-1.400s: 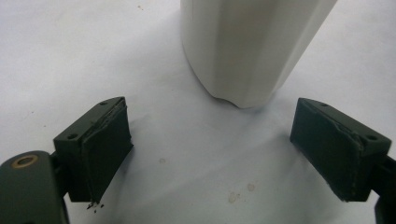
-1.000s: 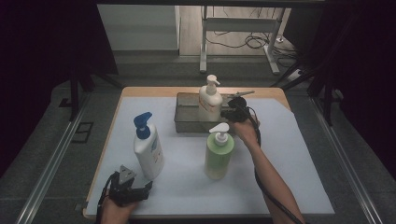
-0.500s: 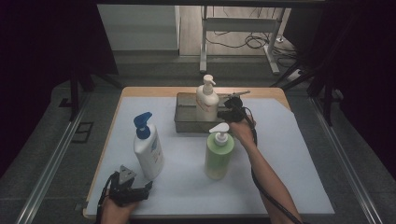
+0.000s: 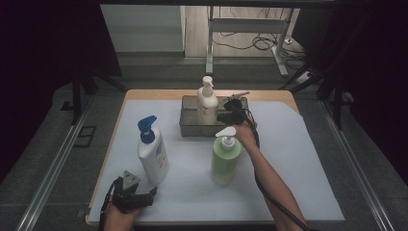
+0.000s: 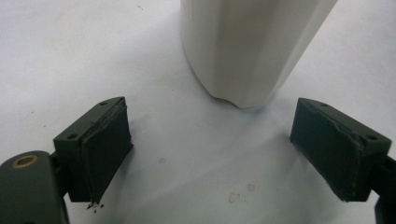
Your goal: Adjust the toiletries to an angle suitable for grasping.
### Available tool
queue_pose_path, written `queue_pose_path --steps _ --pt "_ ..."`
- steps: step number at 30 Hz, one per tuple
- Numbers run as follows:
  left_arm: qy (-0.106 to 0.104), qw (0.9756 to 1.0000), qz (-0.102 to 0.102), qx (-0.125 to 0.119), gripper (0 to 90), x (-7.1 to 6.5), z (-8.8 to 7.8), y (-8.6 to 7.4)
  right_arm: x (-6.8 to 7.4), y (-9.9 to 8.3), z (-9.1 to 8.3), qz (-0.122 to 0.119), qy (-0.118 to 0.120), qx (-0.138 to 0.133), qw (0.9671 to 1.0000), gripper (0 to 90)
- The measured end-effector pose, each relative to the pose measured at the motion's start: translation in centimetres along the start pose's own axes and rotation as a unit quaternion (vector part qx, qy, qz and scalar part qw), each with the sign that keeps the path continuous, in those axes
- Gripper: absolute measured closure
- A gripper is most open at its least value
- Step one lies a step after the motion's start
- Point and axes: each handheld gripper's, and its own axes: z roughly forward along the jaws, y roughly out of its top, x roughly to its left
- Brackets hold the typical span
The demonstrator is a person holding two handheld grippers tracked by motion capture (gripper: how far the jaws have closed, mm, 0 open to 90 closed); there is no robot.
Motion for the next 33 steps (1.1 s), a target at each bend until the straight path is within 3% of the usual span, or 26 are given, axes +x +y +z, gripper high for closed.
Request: queue_pose_path --steps 33 --pt "0.000 1.0000 -0.001 0.000 11.9 0.0 0.0 0.0 0.6 1.8 1.6 0.006 0.009 0.017 0.9998 87.0"
